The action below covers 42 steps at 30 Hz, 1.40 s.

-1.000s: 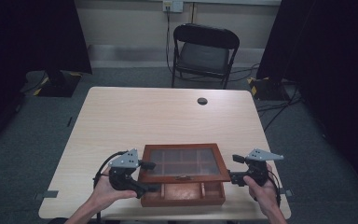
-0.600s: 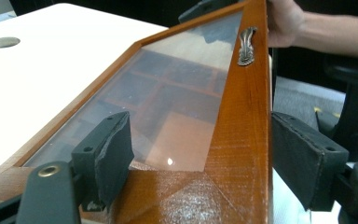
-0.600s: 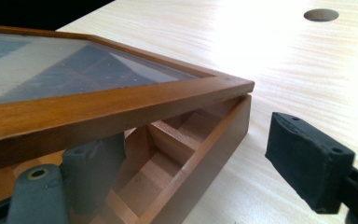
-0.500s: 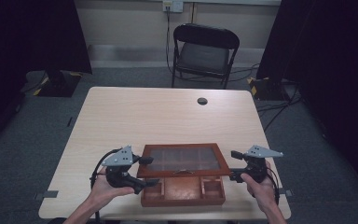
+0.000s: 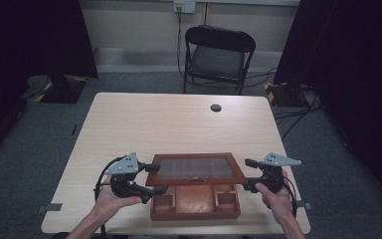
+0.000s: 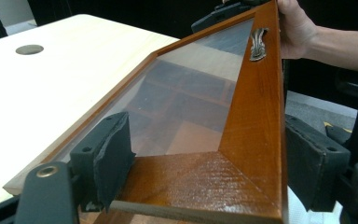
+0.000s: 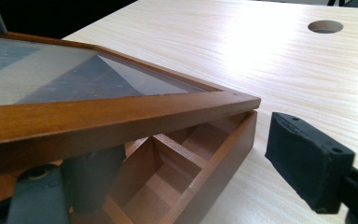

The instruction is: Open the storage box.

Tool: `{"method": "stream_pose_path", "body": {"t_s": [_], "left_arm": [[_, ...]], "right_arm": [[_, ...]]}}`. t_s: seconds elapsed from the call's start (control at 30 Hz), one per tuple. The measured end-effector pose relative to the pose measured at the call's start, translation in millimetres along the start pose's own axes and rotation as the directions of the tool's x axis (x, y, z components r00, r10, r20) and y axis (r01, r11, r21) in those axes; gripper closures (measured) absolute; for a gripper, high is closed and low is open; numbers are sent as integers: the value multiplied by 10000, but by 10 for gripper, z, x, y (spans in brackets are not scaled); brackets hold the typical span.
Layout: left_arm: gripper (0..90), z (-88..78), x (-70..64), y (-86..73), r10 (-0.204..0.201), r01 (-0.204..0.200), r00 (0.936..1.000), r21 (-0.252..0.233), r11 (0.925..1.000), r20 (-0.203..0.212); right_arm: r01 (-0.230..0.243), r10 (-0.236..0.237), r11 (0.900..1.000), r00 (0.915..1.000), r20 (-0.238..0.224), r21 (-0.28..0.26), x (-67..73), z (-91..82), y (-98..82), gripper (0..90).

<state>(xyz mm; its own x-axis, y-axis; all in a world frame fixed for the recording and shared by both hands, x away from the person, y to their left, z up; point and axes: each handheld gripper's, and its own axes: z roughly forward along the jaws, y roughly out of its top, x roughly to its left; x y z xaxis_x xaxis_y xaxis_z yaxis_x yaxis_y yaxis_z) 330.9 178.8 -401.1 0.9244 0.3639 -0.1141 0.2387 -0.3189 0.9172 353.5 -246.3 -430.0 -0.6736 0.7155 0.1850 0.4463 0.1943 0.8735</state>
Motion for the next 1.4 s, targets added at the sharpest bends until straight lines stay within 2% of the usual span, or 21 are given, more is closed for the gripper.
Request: {"method": "stream_pose_path", "body": {"t_s": [0.13,0.27,0.33,0.47,0.57,0.67,0.87,0.97,1.03,1.23,1.33,1.4], "left_arm": [[226,-6,6,2,-25,25,10000,-26,10000,22],[228,-9,30,-3,-29,28,9999,-148,9999,-124],[222,-15,53,-2,-33,31,9994,-72,10000,-346],[222,-16,122,-29,-378,372,9980,-131,9992,-513],[214,-14,168,-42,-428,418,9973,-166,9990,-602],[291,-21,191,-45,-327,311,9969,-225,9993,-713],[329,-20,237,-38,-494,463,9959,-417,9981,-756],[342,-15,264,-39,-609,574,9953,-481,9972,-759],[350,-7,296,-48,-723,679,9943,-574,9960,-784],[383,12,367,-56,-919,858,9911,-650,9942,-965],[385,10,414,-60,-1063,1002,9896,-651,9928,-974],[400,-5,448,-47,-1015,965,9899,-535,9939,-985]], "right_arm": [[77,-77,10000,10000,-17,29,2,22,22,183],[72,-71,9999,9999,-96,75,3,33,49,185],[121,-120,9999,9999,-73,62,7,33,64,187],[71,-70,10000,9999,-155,22,2,36,85,188],[107,-107,9999,9998,-150,33,1,36,101,186],[171,-171,9999,9993,-338,4,12,43,126,185],[224,-228,9997,9981,-573,-72,16,108,180,193],[291,-295,9996,9957,-877,-50,19,152,204,264],[357,-359,9994,9965,-750,-42,22,180,218,264],[279,-285,9996,9965,-792,-77,-15,209,258,296],[228,-237,9997,9965,-805,-121,-19,233,273,305],[245,-256,9996,9961,-842,-140,-20,237,280,326]]}}
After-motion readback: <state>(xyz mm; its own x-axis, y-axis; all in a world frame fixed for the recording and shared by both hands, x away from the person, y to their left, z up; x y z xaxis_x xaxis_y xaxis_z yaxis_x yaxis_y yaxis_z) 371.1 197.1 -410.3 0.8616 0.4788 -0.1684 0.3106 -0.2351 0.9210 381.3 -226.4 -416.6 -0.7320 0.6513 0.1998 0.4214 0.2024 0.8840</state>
